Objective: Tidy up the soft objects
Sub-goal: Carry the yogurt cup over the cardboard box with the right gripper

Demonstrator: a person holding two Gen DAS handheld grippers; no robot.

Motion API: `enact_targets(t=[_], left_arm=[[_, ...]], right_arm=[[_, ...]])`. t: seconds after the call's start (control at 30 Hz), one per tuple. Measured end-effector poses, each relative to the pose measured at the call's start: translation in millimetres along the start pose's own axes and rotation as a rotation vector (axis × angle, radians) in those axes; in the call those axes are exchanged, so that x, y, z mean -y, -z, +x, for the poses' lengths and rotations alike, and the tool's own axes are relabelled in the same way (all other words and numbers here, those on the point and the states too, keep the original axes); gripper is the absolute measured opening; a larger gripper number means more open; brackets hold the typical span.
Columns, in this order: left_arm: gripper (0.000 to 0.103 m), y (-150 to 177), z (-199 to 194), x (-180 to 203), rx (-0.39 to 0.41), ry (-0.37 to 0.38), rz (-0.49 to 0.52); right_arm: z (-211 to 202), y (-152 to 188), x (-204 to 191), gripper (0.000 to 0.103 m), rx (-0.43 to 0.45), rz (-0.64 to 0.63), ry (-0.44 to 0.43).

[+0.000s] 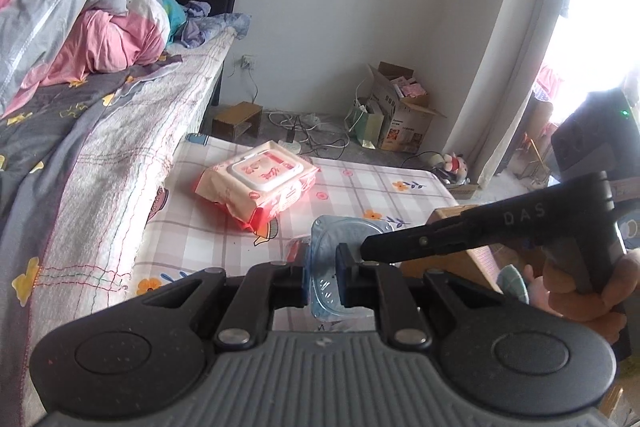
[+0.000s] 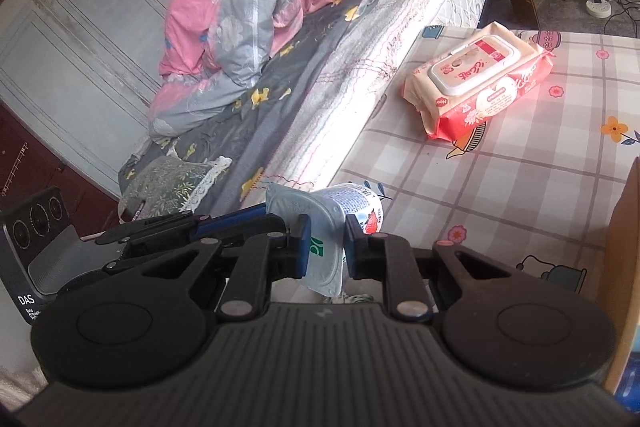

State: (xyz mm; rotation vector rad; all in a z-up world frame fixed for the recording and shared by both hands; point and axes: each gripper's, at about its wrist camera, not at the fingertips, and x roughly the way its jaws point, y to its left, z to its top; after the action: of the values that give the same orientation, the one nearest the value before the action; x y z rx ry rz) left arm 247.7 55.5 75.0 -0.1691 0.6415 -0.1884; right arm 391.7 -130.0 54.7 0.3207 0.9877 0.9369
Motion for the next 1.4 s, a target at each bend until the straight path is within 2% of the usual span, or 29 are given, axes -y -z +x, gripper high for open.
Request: enact_targets(t=[0.2,0.37,0.6,0.77,0.97,1.13,1.23,1.4], left_arm=[[0.013,0,-31,43,0.030,0.051,0.048],[0.013,5,-41,90,0.024,0.126,0.086],[0.013,28,-29,166,-0.039,0.262,0.150],[0.013,56,-1,213,-0.147,0.318,0.181],[0.013,90,34,235,-0.319,0.331,0.185],[0.013,112,59,239,-0.449,0.308,0.174],[0.013,116,63,238,-0.464,0.312,0.176],[0.015,111,57,241,-0.427,0.306,0.191]], right_arm=[[-58,27,-12,0.017,0.062,0.034,-0.014],[-121,66,-7,0.017,0.130,0.080,0.000],[-210,133,22,0.016,0.208,0.189,0.075],[-254,187,56,0.016,0.220,0.296,0.136],[-265,244,102,0.016,0.154,0.458,0.149],[-245,258,126,0.019,0.026,0.545,0.138],[-234,253,143,0.020,-0.033,0.578,0.120],[-229,240,158,0.025,-0.051,0.592,0.155]])
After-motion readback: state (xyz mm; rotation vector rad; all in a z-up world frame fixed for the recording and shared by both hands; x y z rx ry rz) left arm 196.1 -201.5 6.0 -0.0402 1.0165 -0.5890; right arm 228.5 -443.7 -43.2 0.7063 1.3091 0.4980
